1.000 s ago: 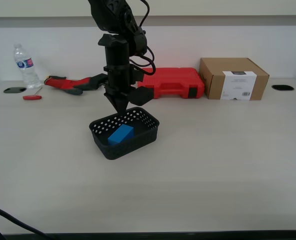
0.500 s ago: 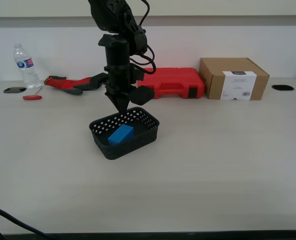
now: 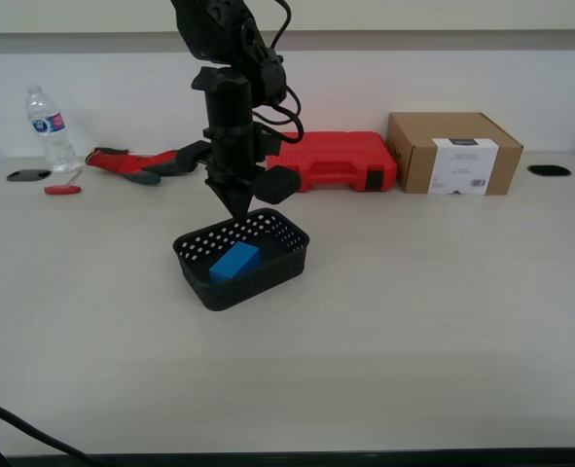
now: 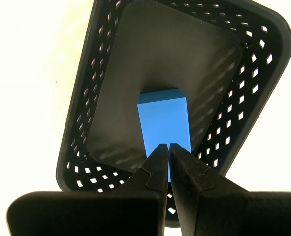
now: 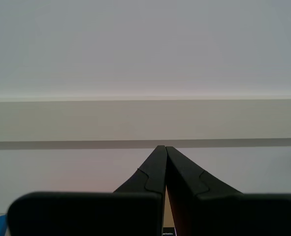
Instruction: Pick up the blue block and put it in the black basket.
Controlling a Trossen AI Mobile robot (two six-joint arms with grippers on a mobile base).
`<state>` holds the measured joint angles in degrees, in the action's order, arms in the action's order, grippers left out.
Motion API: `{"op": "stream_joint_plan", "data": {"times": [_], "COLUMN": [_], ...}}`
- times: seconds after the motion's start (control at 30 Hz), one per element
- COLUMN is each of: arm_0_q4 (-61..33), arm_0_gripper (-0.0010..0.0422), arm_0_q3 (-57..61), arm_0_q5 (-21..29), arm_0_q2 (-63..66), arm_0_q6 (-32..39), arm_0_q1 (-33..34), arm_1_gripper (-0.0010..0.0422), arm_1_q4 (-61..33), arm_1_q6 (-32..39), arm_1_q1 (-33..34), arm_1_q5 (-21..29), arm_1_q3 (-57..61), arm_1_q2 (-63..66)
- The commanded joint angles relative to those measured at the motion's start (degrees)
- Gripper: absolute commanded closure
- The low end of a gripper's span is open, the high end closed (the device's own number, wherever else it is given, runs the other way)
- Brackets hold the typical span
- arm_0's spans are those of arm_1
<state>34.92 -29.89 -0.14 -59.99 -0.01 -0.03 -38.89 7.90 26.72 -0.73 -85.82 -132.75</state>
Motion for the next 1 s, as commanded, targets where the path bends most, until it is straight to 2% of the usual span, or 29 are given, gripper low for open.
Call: {"op": "stream_joint_plan", "data": {"times": [0.03, 1.0], "arm_0_q4": [0.2, 0.2], "arm_0_gripper": [0.0413, 0.0413], "arm_0_q3": [-0.1, -0.1], "arm_0_q5": [0.0, 0.0], "arm_0_q2": [0.0, 0.0], "arm_0_q6": [0.0, 0.0], "arm_0_q1": [0.0, 0.0], "arm_1_gripper": [0.0413, 0.0413], "arm_1_q4": [0.0, 2.0], "arm_1_q6": [0.0, 0.0], "arm_1_q1": [0.0, 0.0], "arm_1_q5": [0.3, 0.3], "arm_1_q3": [0.0, 0.0], "arm_1_q2": [0.0, 0.0]}}
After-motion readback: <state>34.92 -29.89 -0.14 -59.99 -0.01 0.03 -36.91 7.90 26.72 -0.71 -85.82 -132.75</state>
